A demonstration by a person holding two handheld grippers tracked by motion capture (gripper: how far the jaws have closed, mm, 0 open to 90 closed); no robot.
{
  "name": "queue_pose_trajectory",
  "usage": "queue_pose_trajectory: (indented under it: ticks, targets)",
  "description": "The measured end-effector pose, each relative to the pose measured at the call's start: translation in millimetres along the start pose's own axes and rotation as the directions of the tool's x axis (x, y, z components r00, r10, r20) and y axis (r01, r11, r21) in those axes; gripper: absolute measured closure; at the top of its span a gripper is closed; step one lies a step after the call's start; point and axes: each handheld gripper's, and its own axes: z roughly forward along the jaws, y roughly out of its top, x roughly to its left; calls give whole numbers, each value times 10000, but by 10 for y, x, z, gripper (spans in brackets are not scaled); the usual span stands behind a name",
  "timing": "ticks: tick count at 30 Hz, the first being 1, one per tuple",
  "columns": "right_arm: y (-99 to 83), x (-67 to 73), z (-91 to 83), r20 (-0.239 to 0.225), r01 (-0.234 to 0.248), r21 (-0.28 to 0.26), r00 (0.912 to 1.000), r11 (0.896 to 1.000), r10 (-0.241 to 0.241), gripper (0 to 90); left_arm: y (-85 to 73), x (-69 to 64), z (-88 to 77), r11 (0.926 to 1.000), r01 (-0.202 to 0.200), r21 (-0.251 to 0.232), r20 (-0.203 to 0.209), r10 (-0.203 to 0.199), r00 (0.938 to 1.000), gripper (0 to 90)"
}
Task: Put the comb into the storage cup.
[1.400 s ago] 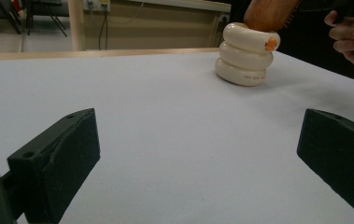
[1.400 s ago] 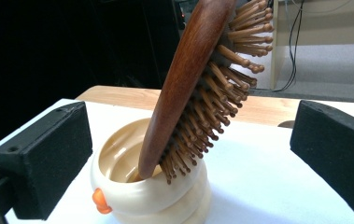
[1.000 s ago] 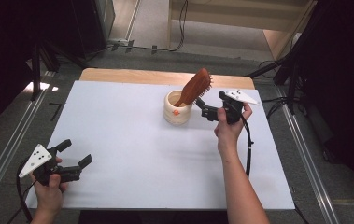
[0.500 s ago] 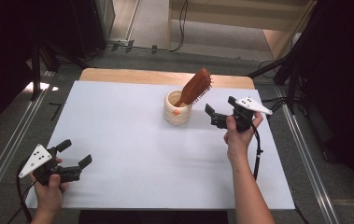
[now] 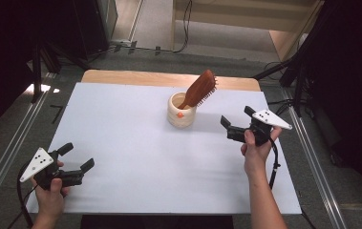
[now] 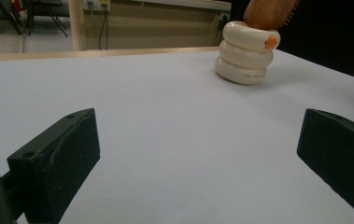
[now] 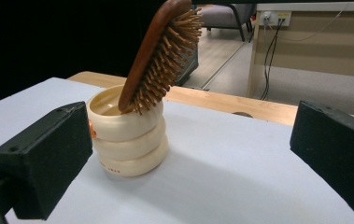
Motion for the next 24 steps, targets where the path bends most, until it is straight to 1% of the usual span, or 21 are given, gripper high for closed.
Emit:
queue_pose_trajectory:
  ticks: [6, 7, 8, 13, 14, 17, 24]
  targets:
    - [-76, -76, -122, 159, 14, -132, 9999, 9999, -12, 0, 0, -4, -1, 10000, -30, -14, 1, 30, 10000, 0]
    - [-91, -81, -144, 164, -47, -104, 9999, 9999, 48, 0, 0, -4, -2, 10000, -35, -12, 2, 35, 10000, 0]
    - [-108, -95, -164, 186, 12, -119, 9998, 9999, -10, 0, 0, -4, -2, 10000, -31, -15, 2, 31, 10000, 0]
    - [-200, -154, -274, 248, -48, -120, 9997, 9999, 51, 0, 0, -4, -2, 10000, -58, -11, 8, 58, 10000, 0]
    - [-220, -171, -294, 274, 10, -166, 9996, 9999, -5, 0, -1, -4, 0, 10000, -59, -20, 13, 59, 10000, 0]
    - [-277, -206, -356, 397, -48, -143, 9992, 9999, 54, 0, -1, -6, 1, 10000, -66, -10, 5, 66, 10000, 0]
    - [-395, -266, -481, 453, -120, -114, 9989, 9999, 125, 0, 0, -9, 1, 10000, -92, 35, -26, 92, 10000, 0]
